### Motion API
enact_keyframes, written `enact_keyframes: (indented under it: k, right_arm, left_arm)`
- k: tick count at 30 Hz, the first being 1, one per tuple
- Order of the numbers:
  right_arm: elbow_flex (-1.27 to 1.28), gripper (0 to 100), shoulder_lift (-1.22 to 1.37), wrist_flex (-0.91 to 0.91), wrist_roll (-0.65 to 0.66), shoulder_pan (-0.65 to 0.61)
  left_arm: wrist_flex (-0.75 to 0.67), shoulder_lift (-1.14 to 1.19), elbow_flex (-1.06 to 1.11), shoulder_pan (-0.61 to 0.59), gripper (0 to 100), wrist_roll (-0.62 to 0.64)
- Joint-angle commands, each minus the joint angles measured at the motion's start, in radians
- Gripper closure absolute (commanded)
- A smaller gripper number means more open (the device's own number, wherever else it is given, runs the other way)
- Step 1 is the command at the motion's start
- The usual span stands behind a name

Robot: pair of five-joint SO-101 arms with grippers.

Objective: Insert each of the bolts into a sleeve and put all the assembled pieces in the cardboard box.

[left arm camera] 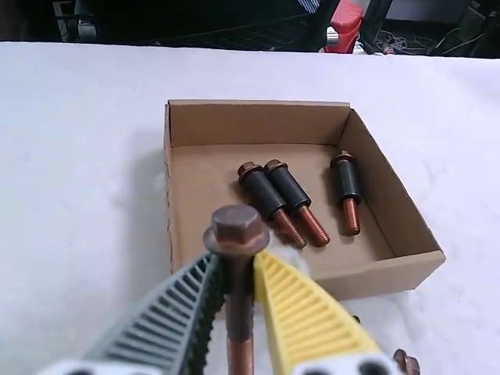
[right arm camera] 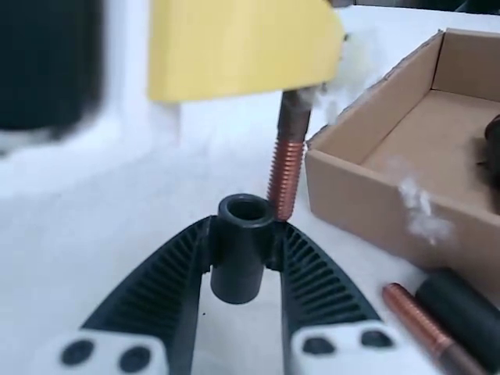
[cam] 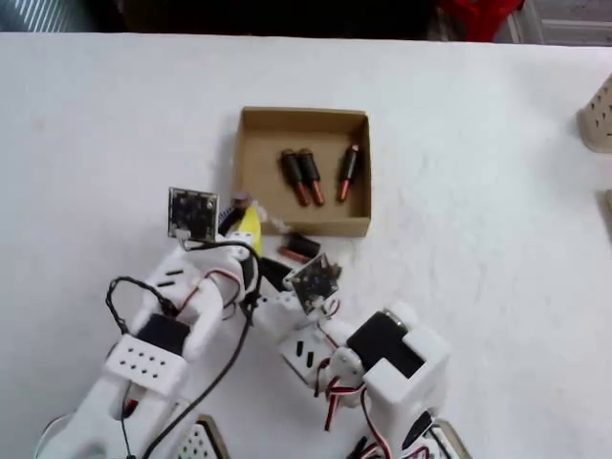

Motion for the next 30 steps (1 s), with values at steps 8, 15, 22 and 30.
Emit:
enact_keyframes:
  k: [8, 15, 22, 30]
  right_arm:
    - [-0.021, 98.2, -0.007, -0.001, -0.003, 0.012]
    - [-0.021, 98.2, -0.007, -0.001, -0.003, 0.012]
    - [-0.021, 98.2, -0.007, -0.001, -0.003, 0.012]
    - [-0.021, 98.2, -0.007, -0.001, -0.003, 0.012]
  left_arm:
    - [0.150, -0.021, -0.132, 0.013, 98, -0.008]
    - [0.149, -0.021, -0.114, 0.012, 98, -0.011]
    - [0.155, -0.140, -0.123, 0.008, 98, -0.003]
    - [0.261, -0.302, -0.080, 0.021, 98, 0.038]
